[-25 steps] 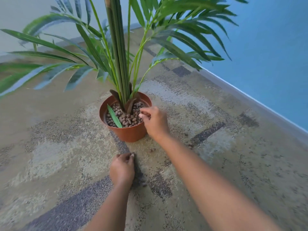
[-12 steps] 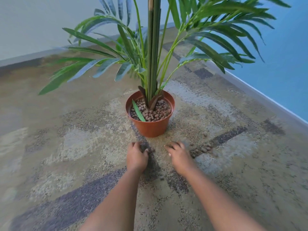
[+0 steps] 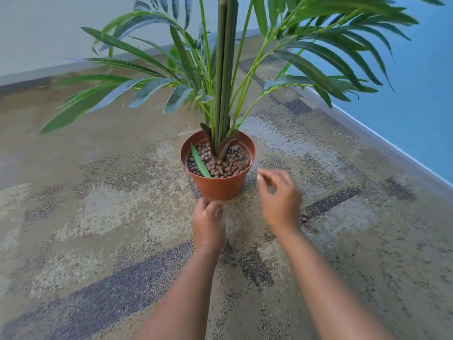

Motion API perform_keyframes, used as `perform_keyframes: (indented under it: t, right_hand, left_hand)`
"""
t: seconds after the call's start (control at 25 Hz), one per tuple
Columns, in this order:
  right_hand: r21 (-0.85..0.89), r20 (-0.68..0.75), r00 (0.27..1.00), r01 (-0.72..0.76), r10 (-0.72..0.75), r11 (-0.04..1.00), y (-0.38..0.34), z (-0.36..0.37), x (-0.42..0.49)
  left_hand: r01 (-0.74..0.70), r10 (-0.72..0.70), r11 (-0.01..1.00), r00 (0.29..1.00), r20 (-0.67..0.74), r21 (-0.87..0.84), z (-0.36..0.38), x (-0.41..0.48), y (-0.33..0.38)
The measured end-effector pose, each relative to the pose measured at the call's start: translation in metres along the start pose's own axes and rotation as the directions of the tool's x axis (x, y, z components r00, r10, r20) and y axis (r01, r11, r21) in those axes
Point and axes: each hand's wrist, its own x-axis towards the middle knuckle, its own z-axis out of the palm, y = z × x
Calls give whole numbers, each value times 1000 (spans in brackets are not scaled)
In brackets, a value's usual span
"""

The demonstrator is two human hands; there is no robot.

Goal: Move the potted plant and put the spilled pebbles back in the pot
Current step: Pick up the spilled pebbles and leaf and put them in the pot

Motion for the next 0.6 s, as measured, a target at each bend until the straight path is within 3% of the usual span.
perform_keyframes:
  t: [0.12,0.24,0.36,0.44,0.52,0.6]
  right_hand:
    - [10,45,993,108,-108,994,-32,17,42]
    - [-37,156,977,154,-146,987,-41,26,53]
    - [-59,141,984,119,-110,991,-13,5,31]
    - [-180,204,979,8,29,984,24,-18,-2]
    - [-401,246,939,-125,238,907,63,-43,-35]
    - [-611,229,872,-216,432,762,94,-63,-59]
  left_hand:
    - [-179,152,981,944,-293,-71,-19,26,41]
    - [-215,180,974,919,-352,-65,-40,64,65]
    - [-181,170,983,949,-267,-15,-43,67,59]
    - [-157,147,987,964,-219,-29,-33,38,45]
    - [-121,121,992,993,4,17,-15,-13,25]
    - [-189,123,946,960,251,262,2,-69,4]
